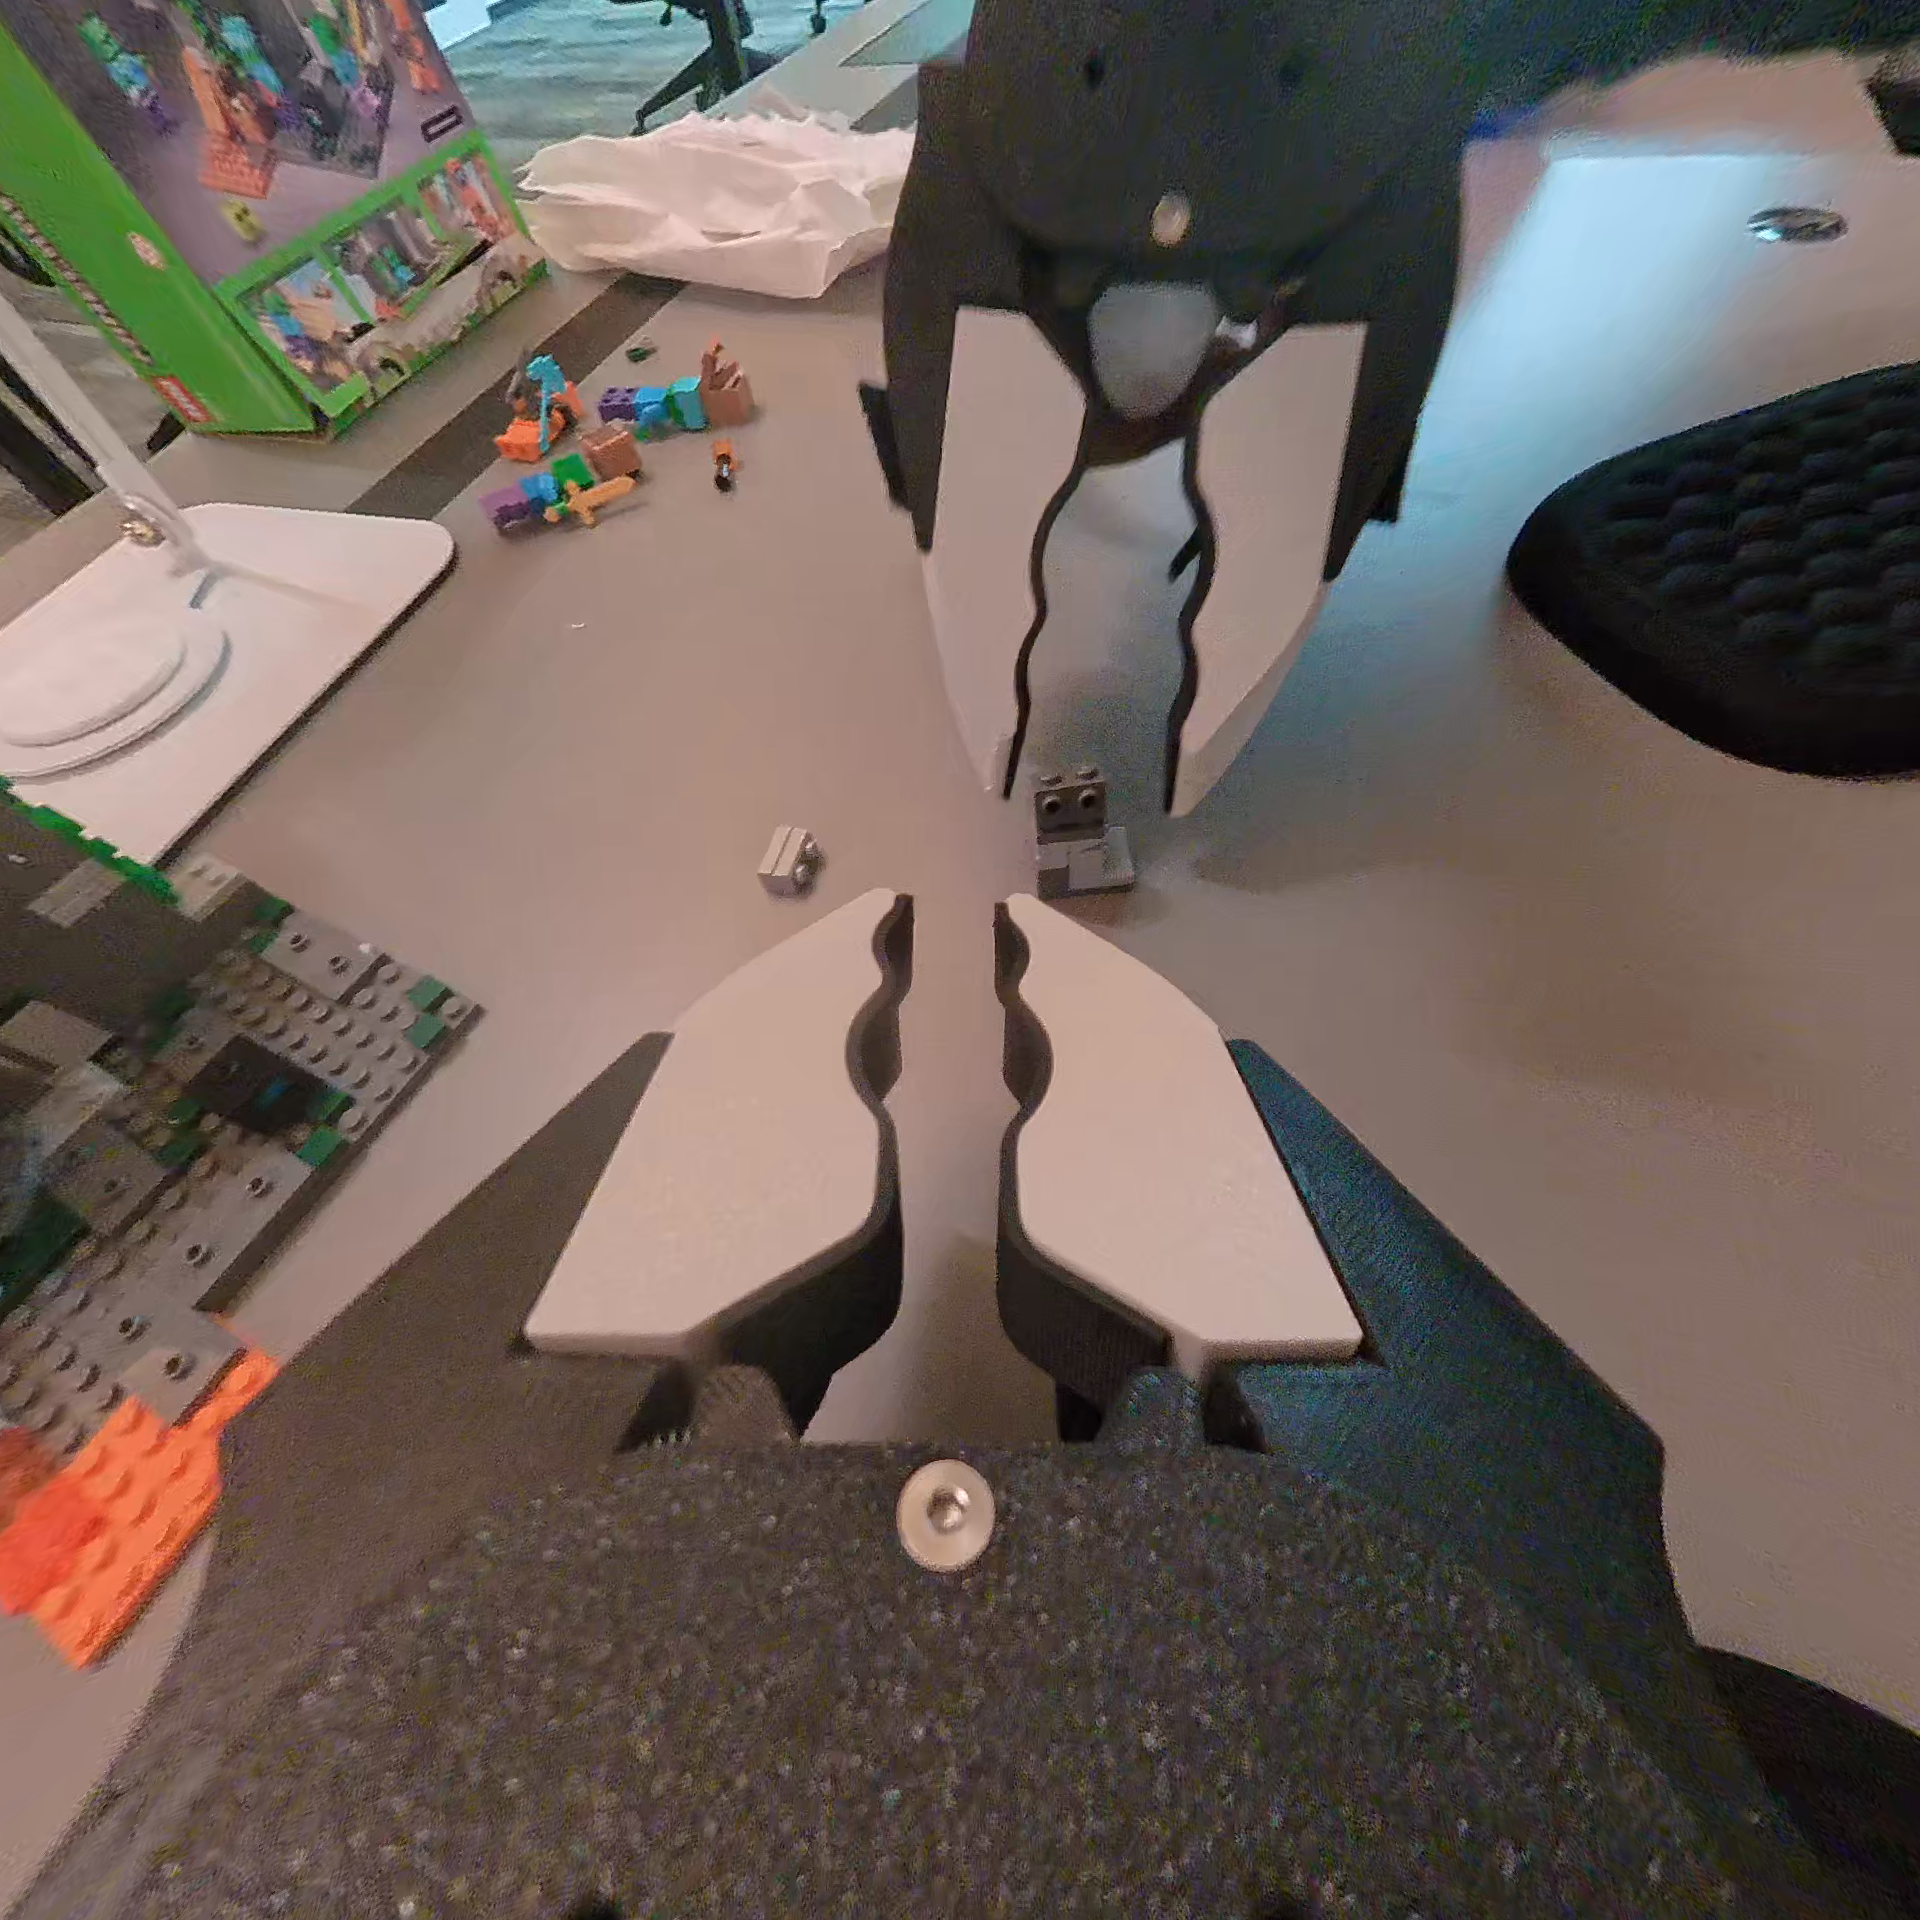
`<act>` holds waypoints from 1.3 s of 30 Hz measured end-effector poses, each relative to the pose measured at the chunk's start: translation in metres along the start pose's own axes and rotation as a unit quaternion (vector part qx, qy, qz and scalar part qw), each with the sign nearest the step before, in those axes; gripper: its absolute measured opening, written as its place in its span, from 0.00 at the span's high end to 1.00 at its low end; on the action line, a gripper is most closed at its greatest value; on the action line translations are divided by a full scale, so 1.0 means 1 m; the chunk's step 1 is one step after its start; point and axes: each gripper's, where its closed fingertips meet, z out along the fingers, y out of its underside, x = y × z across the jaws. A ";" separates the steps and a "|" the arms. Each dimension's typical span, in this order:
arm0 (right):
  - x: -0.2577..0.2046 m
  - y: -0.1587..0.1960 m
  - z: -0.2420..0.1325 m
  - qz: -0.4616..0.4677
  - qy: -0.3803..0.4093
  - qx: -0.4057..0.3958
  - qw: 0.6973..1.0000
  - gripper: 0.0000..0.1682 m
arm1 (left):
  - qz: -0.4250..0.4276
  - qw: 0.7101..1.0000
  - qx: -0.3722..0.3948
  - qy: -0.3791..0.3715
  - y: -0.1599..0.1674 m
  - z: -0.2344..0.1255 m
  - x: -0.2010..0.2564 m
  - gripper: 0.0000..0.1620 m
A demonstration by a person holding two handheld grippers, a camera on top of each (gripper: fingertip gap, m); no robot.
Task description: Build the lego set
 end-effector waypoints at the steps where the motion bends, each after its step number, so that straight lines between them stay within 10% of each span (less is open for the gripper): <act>1: 0.000 0.002 0.003 0.006 0.001 0.015 1.000 0.78 | -0.001 1.000 0.002 0.006 -0.001 0.001 0.003 0.91; 17: 0.005 -0.008 0.010 0.019 -0.011 0.143 0.989 0.89 | -0.137 0.989 0.007 0.058 -0.008 0.012 0.018 0.86; 28: 0.004 -0.022 -0.019 0.044 0.068 0.144 0.986 0.89 | -0.510 0.848 0.065 0.132 -0.030 0.021 0.024 0.62; 39: -0.003 -0.026 -0.029 0.018 0.089 0.156 0.984 0.89 | -0.576 0.798 0.075 0.159 -0.038 0.037 0.037 0.64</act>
